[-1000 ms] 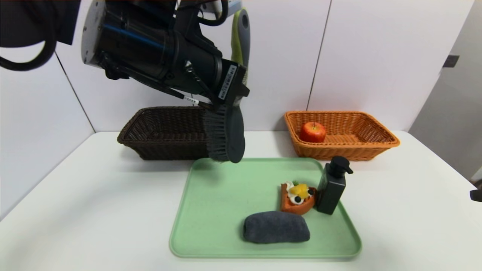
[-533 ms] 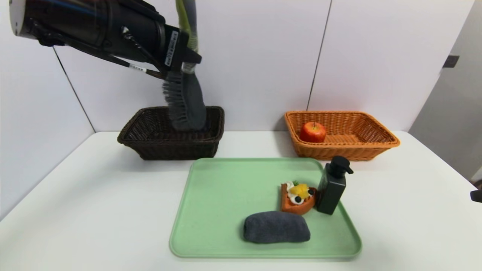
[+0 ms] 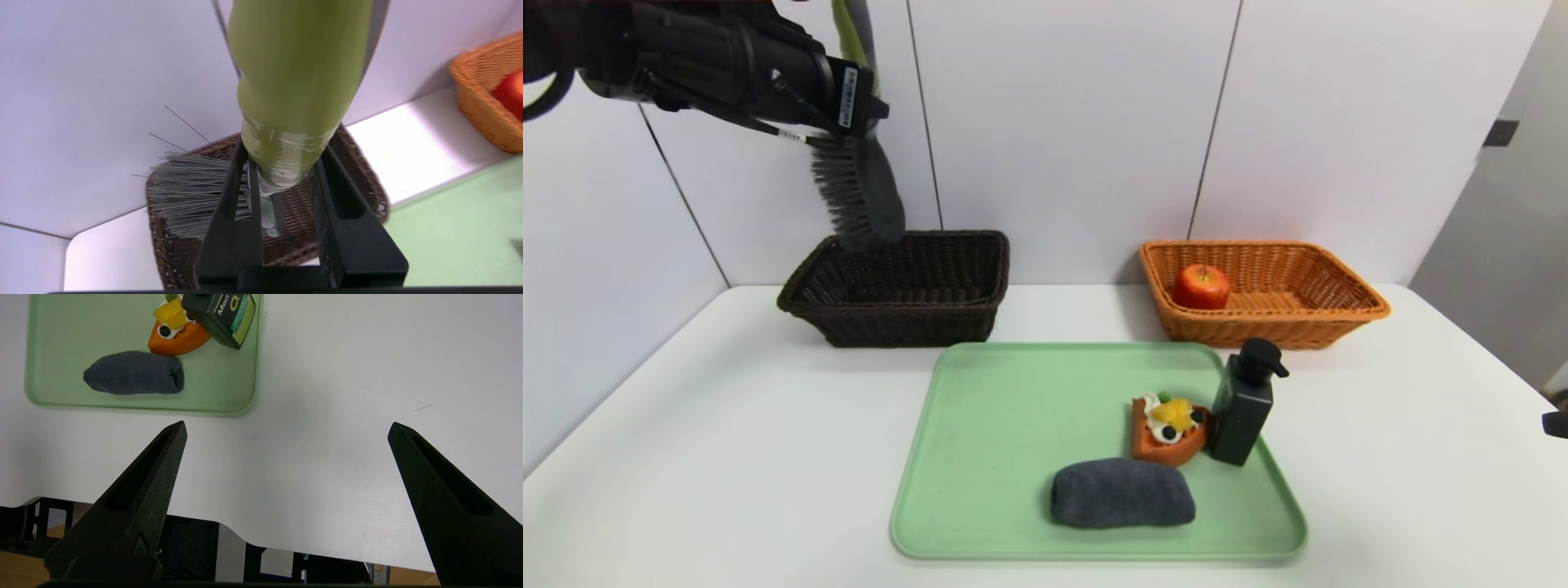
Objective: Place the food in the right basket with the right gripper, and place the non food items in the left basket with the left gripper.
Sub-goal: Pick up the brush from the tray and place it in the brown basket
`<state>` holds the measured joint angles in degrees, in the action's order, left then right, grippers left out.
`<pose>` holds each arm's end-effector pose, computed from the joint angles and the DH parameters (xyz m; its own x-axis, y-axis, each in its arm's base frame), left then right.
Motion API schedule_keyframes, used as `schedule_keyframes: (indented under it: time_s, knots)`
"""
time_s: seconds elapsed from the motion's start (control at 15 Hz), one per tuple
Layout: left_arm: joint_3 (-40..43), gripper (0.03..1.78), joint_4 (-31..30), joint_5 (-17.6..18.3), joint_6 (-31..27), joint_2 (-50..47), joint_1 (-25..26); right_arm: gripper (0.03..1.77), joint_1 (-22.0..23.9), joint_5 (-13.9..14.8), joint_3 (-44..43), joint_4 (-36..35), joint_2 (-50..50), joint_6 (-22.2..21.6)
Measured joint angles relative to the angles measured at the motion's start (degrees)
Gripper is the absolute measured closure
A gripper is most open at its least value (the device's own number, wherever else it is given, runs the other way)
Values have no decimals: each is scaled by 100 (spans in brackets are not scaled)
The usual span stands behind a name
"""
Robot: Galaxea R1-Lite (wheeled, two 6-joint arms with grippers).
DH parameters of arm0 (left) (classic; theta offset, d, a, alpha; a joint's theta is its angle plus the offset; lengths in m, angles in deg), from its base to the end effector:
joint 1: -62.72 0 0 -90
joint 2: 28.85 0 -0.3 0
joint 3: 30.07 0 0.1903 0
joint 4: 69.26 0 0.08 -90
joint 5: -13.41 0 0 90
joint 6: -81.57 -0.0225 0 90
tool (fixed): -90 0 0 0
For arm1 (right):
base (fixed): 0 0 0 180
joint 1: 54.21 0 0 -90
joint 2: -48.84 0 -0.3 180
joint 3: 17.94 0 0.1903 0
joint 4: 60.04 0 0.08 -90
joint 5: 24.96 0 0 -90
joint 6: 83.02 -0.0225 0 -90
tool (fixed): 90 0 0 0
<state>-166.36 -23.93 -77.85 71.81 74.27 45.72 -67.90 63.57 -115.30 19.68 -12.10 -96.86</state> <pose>0.3134 -0.0953 0.3747 0.9411 -0.2647 -0.2106 0.3020 0.9380 0.1703 0.0795 0.0200 0.3049 0.7008 0.1971 -0.6856 -0.0879 0.9776 0.1912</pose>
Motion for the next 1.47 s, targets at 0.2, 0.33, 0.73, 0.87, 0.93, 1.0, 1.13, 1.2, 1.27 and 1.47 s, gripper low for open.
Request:
schedule_keyframes:
  time_s: [0.2,0.33,0.73,0.87,0.93,1.0,1.13,1.2,1.27,1.47]
  knots:
    - [0,143,-32,-10,-38,258,245,10,0,0,4,1,0,12]
    - [0,143,-46,-30,-20,438,310,10,0,2,10,1,0,15]
    - [-1,143,-368,-44,122,879,334,10,0,29,10,4,4,4]
    - [-1,143,-388,-38,118,950,317,10,0,24,12,1,2,-2]
    - [-1,143,-394,-38,129,975,290,10,0,21,15,0,0,9]
    - [-1,143,-402,-35,152,1003,273,10,0,18,15,0,-2,4]
    - [0,143,-492,-35,322,1072,234,10,0,21,21,1,-5,17]
    - [5,143,-528,-35,433,1108,207,10,0,18,26,1,-5,22]
    - [18,143,-529,-35,505,1140,177,10,0,22,26,0,-5,22]
    - [33,143,-536,-35,568,1209,76,10,0,29,26,1,-2,22]
